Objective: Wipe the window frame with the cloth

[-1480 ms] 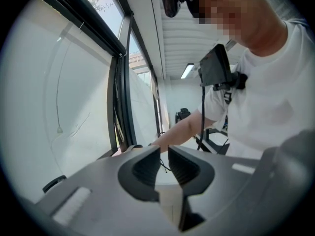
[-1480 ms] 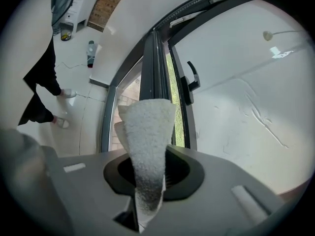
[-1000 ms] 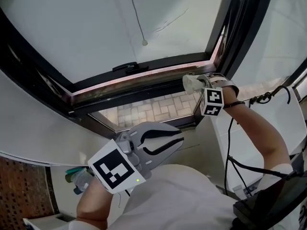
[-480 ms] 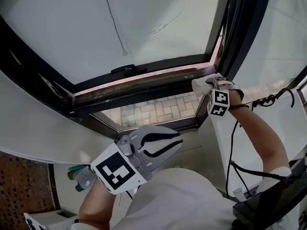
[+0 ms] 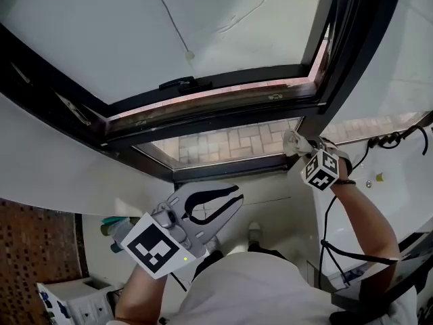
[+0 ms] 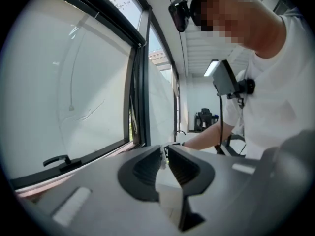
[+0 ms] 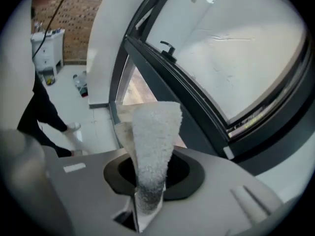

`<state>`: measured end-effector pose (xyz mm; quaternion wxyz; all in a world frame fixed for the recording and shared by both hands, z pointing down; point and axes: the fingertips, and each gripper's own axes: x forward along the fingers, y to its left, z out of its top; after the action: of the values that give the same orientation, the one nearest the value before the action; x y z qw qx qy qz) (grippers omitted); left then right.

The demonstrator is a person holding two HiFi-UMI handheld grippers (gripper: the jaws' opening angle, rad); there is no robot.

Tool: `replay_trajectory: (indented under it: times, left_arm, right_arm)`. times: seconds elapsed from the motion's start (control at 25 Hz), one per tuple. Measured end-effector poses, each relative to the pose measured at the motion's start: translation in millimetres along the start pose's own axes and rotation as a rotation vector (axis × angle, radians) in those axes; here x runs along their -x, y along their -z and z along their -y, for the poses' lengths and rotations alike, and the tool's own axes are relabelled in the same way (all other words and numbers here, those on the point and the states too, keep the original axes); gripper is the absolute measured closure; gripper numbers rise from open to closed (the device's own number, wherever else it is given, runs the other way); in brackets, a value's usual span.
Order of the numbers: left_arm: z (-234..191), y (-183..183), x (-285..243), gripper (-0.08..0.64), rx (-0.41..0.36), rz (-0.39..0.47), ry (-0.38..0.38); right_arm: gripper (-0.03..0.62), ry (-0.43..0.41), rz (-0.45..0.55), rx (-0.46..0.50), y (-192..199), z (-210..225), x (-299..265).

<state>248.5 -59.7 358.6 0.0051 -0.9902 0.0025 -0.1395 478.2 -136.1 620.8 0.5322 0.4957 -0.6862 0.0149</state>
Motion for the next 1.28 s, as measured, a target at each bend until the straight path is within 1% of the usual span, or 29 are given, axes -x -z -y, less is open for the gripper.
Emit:
replay_trajectory:
  times: [0.08, 0.16, 0.24, 0.32, 0.44, 0.6, 0.72, 0.84, 0.96, 1.08, 1.16, 1.28]
  left_arm:
    - [-7.0, 6.8, 11.4, 0.491, 0.033, 0.003, -0.046]
    - [-11.1, 12.0, 26.1, 0.491, 0.047, 0.021, -0.087]
    - [-14.6, 16.5, 43.5, 0.491, 0.064, 0.048, -0.129]
    - [-16.9, 22.4, 64.6, 0.491, 0.079, 0.068, -0.164]
    - [-16.0, 32.1, 99.7, 0.491, 0.082, 0.083, -0.203]
    - [-5.8, 42.6, 152.0, 0.491, 0.085, 0.110, -0.239]
    - [10.2, 50.4, 189.5, 0.491, 0.091, 0.139, -0.234]
    - [28.0, 64.8, 224.3, 0.491, 0.098, 0.144, -0.212]
    - [45.1, 79.0, 248.7, 0.491, 0.098, 0.142, -0.201]
    - [60.2, 89.6, 261.7, 0.491, 0.091, 0.127, -0.197]
    - [70.4, 90.5, 265.6, 0.491, 0.092, 0.131, -0.194]
    - [81.1, 84.2, 266.7, 0.491, 0.081, 0.142, -0.203]
  right_arm:
    - [0.520, -0.024, 0.040, -0.137, -2.5, -13.4, 10.0]
    - [0.520, -0.035, 0.084, -0.257, -6.5, -28.1, 26.3]
    - [0.520, -0.040, 0.124, -0.354, -9.0, -44.1, 45.6]
    - [0.520, -0.035, 0.157, -0.418, -11.1, -57.3, 65.3]
    - [0.520, 0.005, 0.220, -0.473, -30.2, -64.0, 103.5]
    - [0.520, 0.066, 0.364, -0.572, -79.2, -71.0, 165.2]
    - [0.520, 0.116, 0.452, -0.619, -111.7, -88.0, 211.1]
    - [0.520, 0.155, 0.505, -0.662, -132.6, -121.2, 255.0]
    - [0.520, 0.180, 0.525, -0.698, -138.1, -157.2, 292.4]
    - [0.520, 0.194, 0.521, -0.730, -133.3, -188.9, 318.9]
    - [0.520, 0.212, 0.518, -0.739, -127.3, -196.4, 334.3]
    - [0.520, 0.225, 0.550, -0.746, -123.2, -189.2, 350.1]
